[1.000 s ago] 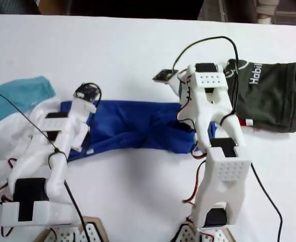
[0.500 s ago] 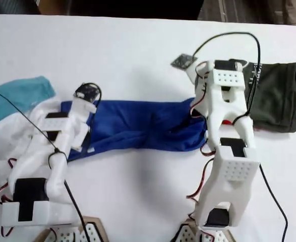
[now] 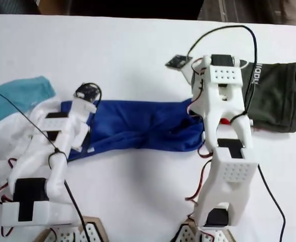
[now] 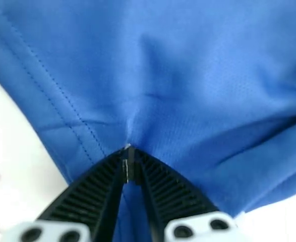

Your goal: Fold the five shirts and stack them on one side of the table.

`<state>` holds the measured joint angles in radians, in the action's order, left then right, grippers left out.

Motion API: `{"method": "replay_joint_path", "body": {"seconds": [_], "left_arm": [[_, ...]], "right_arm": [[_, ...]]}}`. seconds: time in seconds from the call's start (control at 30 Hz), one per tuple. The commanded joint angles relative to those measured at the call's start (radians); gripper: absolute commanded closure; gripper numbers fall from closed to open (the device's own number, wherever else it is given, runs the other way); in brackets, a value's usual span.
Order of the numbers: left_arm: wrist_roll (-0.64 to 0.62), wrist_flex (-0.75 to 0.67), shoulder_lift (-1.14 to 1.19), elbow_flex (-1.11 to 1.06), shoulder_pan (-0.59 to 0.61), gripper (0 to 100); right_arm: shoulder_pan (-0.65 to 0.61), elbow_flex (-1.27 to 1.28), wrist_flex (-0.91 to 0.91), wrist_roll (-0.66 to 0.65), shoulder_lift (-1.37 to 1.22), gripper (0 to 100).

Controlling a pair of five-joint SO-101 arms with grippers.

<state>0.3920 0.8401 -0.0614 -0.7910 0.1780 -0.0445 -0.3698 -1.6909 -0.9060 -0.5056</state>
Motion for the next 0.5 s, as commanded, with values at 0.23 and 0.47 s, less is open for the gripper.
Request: {"method": "replay_joint_path", "body": {"seconds": [0.23, 0.47], "left_arm": [[-0.003, -0.020, -0.018, 0.005, -0.017, 98], [-0.003, -0.020, -0.018, 0.005, -0.017, 98]], "right_arm": [[0.059, 0.058, -0.012, -0.006, 0.211, 84.0], [0.062, 0.279, -0.012, -0.005, 0.390, 84.7]]}}
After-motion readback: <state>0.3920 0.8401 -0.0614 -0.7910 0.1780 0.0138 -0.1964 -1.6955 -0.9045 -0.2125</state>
